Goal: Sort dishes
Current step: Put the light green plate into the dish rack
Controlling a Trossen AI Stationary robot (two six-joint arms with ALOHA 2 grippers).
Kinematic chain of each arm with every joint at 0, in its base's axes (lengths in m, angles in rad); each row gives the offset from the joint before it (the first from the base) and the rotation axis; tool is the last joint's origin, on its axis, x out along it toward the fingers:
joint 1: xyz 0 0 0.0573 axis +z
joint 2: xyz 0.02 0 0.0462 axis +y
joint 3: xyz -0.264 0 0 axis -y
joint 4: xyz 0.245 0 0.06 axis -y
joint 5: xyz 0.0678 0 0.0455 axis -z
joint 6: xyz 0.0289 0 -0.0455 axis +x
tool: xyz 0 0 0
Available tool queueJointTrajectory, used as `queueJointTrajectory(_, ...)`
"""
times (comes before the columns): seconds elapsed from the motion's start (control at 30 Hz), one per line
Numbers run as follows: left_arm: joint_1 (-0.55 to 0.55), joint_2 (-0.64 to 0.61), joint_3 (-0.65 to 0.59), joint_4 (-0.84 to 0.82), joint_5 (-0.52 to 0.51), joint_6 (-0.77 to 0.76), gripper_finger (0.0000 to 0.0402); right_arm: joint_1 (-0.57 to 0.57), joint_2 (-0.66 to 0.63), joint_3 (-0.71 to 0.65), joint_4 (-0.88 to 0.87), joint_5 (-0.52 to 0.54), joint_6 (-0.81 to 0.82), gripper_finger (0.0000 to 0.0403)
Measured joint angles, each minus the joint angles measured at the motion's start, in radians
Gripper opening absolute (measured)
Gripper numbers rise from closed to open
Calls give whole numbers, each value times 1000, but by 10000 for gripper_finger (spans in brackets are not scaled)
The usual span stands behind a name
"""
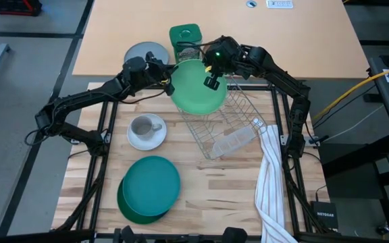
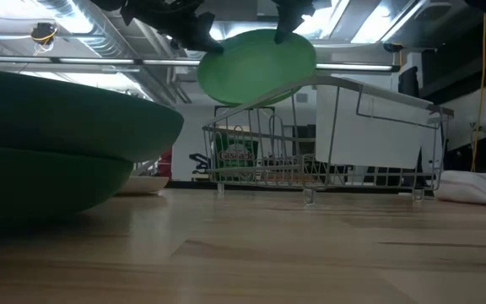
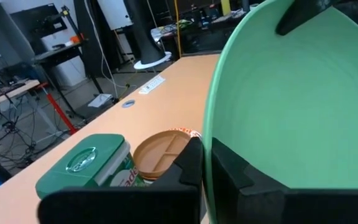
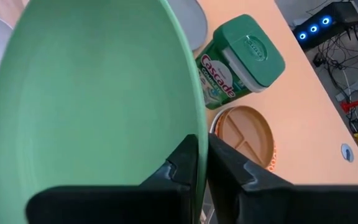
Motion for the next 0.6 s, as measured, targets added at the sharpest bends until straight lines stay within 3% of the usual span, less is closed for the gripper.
queueJointTrajectory(0.2, -13, 0, 0, -1, -68, -1, 2, 0, 0, 0, -1, -5, -20, 50)
queueJointTrajectory(0.6, -81, 0, -1, 14, -306, 26, 1, -1, 0, 1, -2, 111, -22, 146)
